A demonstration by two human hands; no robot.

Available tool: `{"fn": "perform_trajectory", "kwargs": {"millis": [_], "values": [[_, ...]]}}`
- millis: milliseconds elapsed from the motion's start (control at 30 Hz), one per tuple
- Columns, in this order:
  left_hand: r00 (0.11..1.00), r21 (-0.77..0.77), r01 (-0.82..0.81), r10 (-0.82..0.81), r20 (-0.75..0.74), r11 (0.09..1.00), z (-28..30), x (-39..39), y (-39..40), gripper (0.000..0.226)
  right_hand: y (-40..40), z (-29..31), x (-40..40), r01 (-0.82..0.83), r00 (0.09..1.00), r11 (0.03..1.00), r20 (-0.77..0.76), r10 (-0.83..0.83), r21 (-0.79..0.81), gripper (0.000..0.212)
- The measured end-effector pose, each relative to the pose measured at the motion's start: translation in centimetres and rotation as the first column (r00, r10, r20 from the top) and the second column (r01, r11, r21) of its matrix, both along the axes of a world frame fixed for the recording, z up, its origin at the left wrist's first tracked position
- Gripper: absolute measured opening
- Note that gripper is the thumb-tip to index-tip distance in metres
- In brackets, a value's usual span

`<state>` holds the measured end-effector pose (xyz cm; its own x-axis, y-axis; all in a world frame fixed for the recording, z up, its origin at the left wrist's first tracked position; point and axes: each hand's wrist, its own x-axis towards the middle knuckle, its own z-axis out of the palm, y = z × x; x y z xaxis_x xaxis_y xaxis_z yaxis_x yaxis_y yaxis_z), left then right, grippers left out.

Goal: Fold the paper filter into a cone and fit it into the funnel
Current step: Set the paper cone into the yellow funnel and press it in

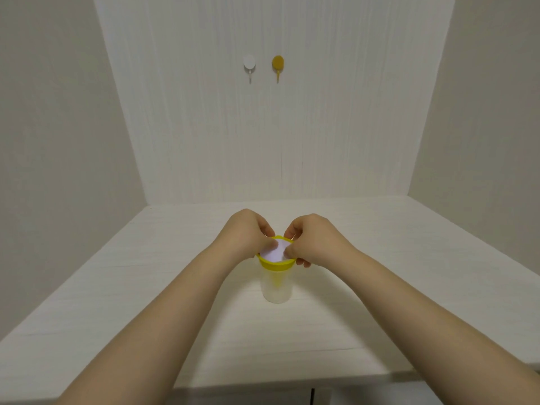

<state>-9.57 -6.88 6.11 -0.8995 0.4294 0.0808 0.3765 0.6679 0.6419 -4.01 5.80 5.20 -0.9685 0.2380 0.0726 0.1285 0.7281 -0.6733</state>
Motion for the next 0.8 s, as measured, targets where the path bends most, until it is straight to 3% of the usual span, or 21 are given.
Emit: {"fn": "perform_trajectory", "kwargs": {"millis": [300, 433, 567, 667, 800], "values": [[0.997, 0.012, -0.016, 0.017, -0.071, 1.000, -0.8, -0.1, 0.1, 0.011, -0.3, -0.1, 0.1, 0.052, 0.998, 0.998, -0.041, -0.051, 0.022, 0.002], [0.992, 0.018, -0.027, 0.029, -0.122, 0.999, -1.2, 0.1, 0.0, 0.014, -0.4, -0.5, -0.1, 0.087, 0.993, 0.996, -0.079, -0.084, 0.037, 0.014], [0.990, 0.010, -0.035, 0.036, -0.137, 0.999, -1.3, 0.2, 0.0, 0.016, -0.5, -0.4, -0.2, 0.078, 0.993, 0.995, -0.095, -0.072, 0.060, 0.014], [0.998, 0.010, -0.016, 0.016, -0.061, 1.000, -1.0, 0.2, -0.4, 0.012, -0.4, -0.3, -0.2, 0.070, 0.994, 0.995, -0.092, -0.063, 0.073, 0.013], [0.979, 0.038, -0.011, 0.003, 0.206, 0.999, 0.1, 0.2, -1.4, 0.012, -0.5, -0.3, -0.2, 0.084, 0.994, 0.993, -0.081, -0.077, 0.082, 0.020]]}}
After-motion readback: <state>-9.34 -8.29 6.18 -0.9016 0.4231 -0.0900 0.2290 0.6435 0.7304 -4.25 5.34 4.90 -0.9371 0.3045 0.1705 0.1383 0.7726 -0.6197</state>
